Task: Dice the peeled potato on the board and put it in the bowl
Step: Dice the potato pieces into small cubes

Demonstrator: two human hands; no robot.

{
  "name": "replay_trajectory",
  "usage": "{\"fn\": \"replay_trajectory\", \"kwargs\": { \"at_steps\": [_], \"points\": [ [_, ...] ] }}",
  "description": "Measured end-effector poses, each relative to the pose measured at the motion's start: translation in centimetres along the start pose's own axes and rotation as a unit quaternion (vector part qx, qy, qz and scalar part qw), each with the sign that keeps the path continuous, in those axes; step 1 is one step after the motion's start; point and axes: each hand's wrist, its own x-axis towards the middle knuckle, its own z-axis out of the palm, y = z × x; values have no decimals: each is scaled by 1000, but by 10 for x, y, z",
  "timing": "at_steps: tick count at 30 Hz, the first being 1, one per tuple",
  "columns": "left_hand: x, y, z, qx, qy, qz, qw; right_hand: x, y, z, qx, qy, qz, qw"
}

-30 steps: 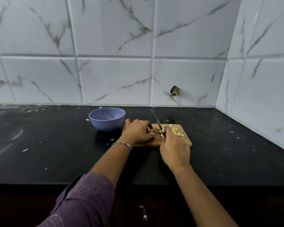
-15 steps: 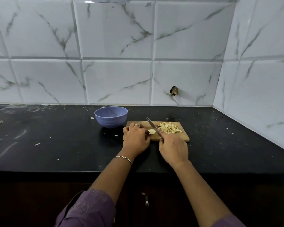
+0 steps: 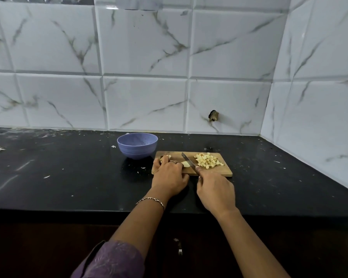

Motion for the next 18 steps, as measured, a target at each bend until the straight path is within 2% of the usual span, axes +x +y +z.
{"fn": "replay_trajectory", "kwargs": {
  "at_steps": [11, 18],
  "points": [
    [1, 0, 2, -28, -6, -2, 1000, 15, -10, -1, -92, -73, -73, 990],
    [3, -2, 4, -15, -18, 12, 1000, 9, -11, -1, -95, -57, -66, 992]
  ]
}}
